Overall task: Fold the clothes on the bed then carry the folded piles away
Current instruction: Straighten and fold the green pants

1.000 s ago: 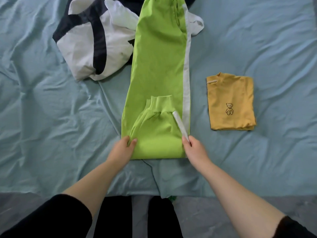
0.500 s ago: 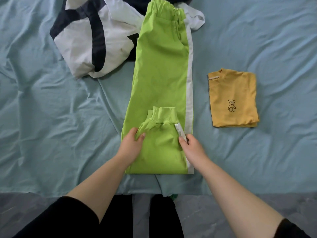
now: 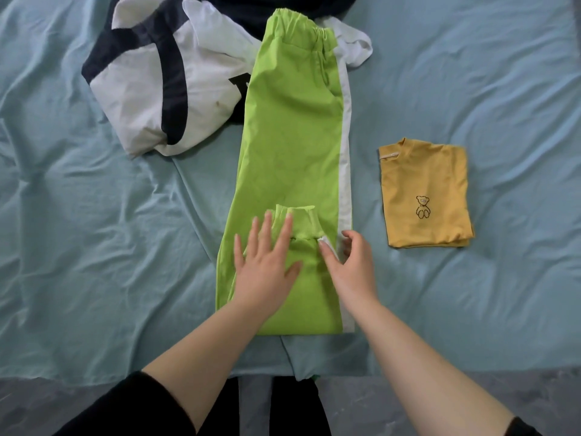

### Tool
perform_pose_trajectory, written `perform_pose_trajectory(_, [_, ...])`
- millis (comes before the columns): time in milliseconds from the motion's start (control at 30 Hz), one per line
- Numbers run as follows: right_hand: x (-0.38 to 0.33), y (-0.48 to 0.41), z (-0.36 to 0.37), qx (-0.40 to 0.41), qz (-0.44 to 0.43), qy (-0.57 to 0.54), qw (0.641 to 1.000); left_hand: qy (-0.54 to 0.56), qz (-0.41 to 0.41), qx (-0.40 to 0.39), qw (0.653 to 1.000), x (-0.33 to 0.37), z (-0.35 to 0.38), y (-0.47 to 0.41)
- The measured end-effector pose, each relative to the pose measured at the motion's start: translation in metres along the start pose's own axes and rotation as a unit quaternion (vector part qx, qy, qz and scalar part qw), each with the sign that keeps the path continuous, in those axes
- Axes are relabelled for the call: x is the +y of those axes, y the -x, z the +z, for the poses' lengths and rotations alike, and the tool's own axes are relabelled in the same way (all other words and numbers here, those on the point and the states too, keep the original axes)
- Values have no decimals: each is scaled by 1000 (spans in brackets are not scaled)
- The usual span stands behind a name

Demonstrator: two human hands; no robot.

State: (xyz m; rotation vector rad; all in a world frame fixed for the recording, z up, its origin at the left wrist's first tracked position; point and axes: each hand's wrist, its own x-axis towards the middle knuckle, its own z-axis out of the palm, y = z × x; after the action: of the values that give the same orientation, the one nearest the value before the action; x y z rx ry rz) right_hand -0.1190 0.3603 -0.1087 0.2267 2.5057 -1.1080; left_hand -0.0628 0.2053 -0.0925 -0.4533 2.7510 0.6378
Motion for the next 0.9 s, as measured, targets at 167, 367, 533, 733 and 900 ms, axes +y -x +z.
perform_pose_trajectory(167, [-30, -75, -4, 44, 22, -13, 999, -28, -71, -141, 987, 17, 24, -55])
perform_pose_trajectory(367, [-78, -176, -10, -15, 76, -88, 993, -61, -123, -241, 961, 16, 49, -83])
perform_pose_trajectory(533, [-133, -234, -10, -76, 142, -310, 937, -87, -143, -241, 956, 14, 63, -91])
perform_pose_trajectory(733, [-151, -217, -19, -121, 160, -373, 906, -94, -147, -246, 953, 13, 65, -92])
perform_pose_trajectory(900, [-144, -177, -39, -218, 108, -383, 891, -88, -138, -243, 956, 13, 58, -90])
